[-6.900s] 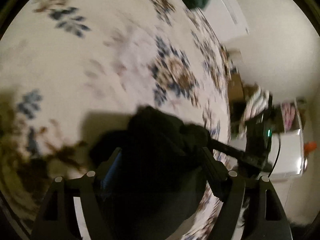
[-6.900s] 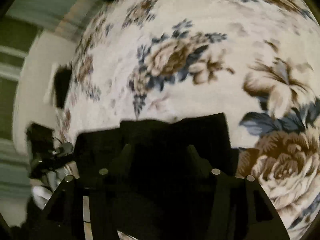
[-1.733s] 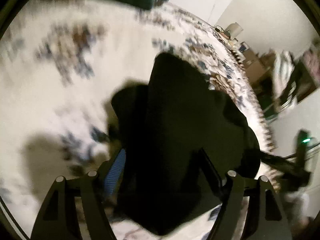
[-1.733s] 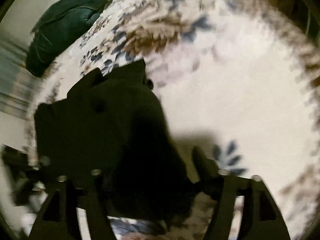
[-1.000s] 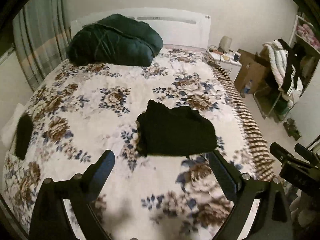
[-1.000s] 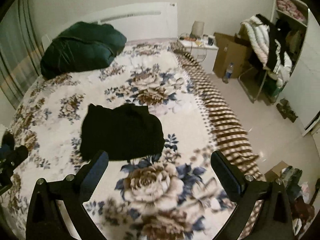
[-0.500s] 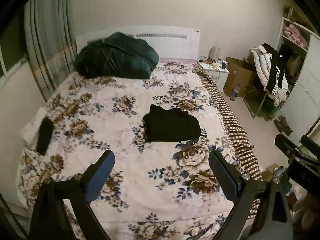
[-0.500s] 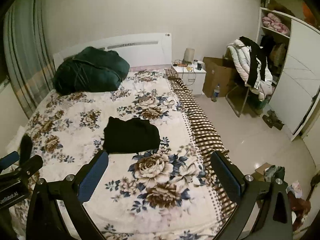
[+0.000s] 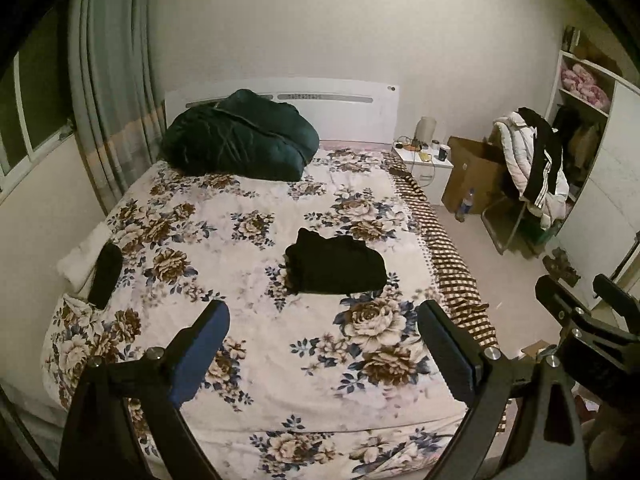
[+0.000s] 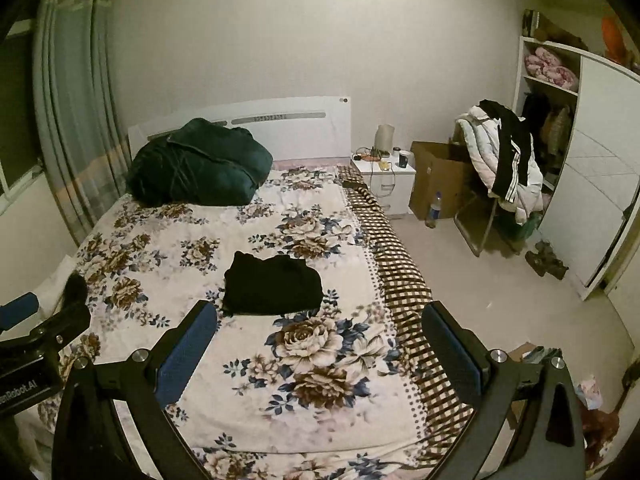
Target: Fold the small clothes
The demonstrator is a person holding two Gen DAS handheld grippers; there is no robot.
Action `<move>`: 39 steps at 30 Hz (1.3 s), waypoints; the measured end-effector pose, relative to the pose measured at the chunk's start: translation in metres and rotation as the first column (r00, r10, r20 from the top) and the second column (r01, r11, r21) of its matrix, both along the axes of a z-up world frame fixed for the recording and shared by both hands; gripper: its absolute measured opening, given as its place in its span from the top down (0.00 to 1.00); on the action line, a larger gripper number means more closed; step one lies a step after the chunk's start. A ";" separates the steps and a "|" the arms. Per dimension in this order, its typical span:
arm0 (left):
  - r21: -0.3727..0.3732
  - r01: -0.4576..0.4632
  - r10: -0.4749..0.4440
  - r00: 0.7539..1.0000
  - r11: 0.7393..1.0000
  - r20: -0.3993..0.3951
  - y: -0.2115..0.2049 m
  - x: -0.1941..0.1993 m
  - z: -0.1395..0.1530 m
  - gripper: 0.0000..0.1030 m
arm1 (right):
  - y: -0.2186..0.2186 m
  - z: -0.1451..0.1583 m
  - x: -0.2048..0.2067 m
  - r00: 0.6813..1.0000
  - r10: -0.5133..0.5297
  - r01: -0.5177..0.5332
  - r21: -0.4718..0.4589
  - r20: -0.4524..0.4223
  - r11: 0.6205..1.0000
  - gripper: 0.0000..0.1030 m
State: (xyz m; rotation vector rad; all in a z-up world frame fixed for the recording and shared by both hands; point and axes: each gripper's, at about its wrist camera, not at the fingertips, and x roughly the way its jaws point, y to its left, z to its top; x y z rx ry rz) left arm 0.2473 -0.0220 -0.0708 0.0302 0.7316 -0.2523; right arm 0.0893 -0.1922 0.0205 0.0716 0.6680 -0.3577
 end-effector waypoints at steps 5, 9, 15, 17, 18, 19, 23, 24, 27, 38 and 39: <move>-0.001 -0.028 0.028 1.000 1.000 0.000 -0.006 -0.007 0.000 0.00 | -0.012 0.005 -0.003 1.000 0.025 -0.025 -0.003 -0.001 1.000 0.00; 0.004 -0.039 0.039 0.999 0.999 0.009 -0.011 -0.014 0.001 0.00 | -0.019 0.004 -0.003 0.999 0.041 -0.041 0.007 -0.001 0.999 0.00; 0.025 -0.050 0.049 0.998 0.998 0.032 -0.016 -0.022 0.006 0.00 | -0.023 0.003 -0.001 0.998 0.066 -0.066 0.016 0.000 0.998 0.00; 0.028 -0.058 0.057 0.998 0.998 0.037 -0.016 -0.024 0.008 0.00 | -0.023 0.003 0.000 0.997 0.072 -0.072 0.017 0.002 0.997 0.00; 0.029 -0.059 0.058 0.998 0.998 0.038 -0.017 -0.024 0.009 0.00 | -0.024 0.004 -0.001 0.997 0.076 -0.076 0.018 0.006 0.997 0.00; 0.029 -0.062 0.061 0.997 0.998 0.039 -0.016 -0.025 0.009 0.00 | -0.024 0.004 -0.001 0.997 0.078 -0.078 0.019 0.006 0.997 0.00; 0.032 -0.073 0.072 0.996 0.997 0.045 -0.017 -0.026 0.012 0.00 | -0.026 0.003 -0.003 0.996 0.085 -0.085 0.027 0.007 0.996 0.00; 0.032 -0.074 0.072 0.996 0.997 0.046 -0.017 -0.026 0.012 0.00 | -0.026 0.003 -0.004 0.996 0.084 -0.084 0.027 0.007 0.996 0.00; 0.033 -0.080 0.079 0.996 0.996 0.051 -0.019 -0.028 0.014 0.00 | -0.027 0.003 -0.005 0.996 0.091 -0.092 0.029 0.011 0.995 0.00; 0.049 -0.098 0.095 0.993 0.994 0.067 -0.021 -0.028 0.017 0.00 | -0.027 0.003 -0.006 0.996 0.092 -0.093 0.031 0.010 0.995 0.00; 0.049 -0.098 0.095 0.993 0.994 0.068 -0.022 -0.028 0.017 0.00 | -0.026 0.003 -0.006 0.996 0.090 -0.091 0.030 0.013 0.995 0.00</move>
